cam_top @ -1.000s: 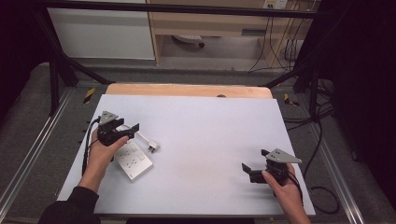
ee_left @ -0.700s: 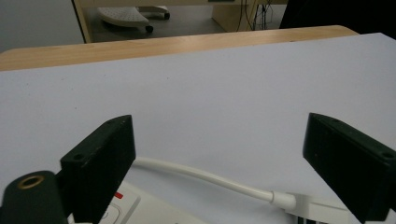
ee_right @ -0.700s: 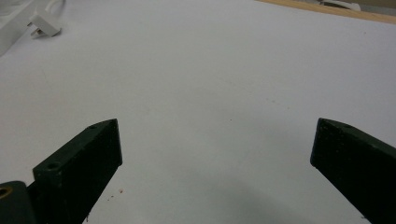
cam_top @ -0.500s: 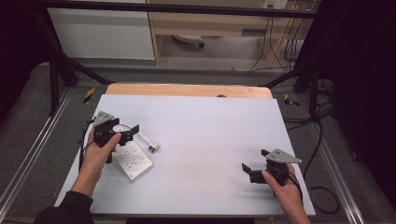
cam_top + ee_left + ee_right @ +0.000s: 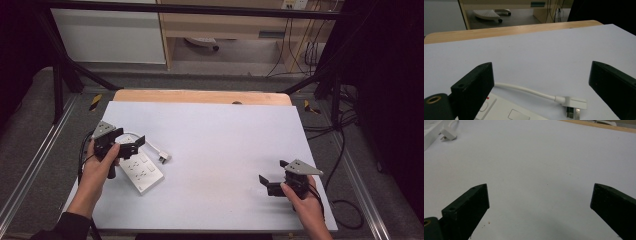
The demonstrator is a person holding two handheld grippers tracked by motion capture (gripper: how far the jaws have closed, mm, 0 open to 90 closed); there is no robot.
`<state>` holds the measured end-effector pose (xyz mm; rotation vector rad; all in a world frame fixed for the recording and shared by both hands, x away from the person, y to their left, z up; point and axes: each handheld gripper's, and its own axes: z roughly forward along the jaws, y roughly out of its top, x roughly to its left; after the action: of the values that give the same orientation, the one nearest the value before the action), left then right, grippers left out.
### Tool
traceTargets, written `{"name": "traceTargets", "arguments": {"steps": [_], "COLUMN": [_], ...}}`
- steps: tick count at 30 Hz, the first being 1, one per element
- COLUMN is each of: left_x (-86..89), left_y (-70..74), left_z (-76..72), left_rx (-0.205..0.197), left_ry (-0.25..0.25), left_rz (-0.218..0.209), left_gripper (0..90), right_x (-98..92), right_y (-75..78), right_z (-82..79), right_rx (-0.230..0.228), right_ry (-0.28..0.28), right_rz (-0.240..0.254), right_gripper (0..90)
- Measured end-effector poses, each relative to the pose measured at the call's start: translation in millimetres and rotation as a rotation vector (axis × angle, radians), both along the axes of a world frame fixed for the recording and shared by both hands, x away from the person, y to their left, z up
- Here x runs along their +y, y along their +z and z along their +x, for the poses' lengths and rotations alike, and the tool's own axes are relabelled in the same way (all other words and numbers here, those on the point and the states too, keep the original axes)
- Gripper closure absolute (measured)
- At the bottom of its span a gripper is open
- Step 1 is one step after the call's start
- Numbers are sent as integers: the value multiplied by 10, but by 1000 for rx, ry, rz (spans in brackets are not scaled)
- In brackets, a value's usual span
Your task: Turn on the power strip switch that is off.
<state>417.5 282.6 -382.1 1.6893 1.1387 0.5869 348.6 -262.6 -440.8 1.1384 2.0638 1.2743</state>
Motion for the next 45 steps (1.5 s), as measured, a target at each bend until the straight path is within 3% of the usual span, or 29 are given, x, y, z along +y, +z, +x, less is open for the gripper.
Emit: {"name": "traceTargets", "arguments": {"steps": [14,28,39,45], "left_x": [78,271,389,364], "left_y": [79,105,-126,-270], "left_z": [-271,-638,-939,-988], "left_rx": [-27,-46,-28,-1], "left_ry": [-13,-8,-5,-28], "left_rz": [5,4,-19,-13], "left_gripper": [62,62,65,69], "right_x": [0,-2,-56,-60], "right_y": [-4,-4,6,7], "right_z": [4,2,9,7], "right_rx": [0,1,0,-1], "right_ry": [0,-6,-20,-23], "right_rz": [-3,-4,16,14], "right_gripper": [25,25,25,24]}}
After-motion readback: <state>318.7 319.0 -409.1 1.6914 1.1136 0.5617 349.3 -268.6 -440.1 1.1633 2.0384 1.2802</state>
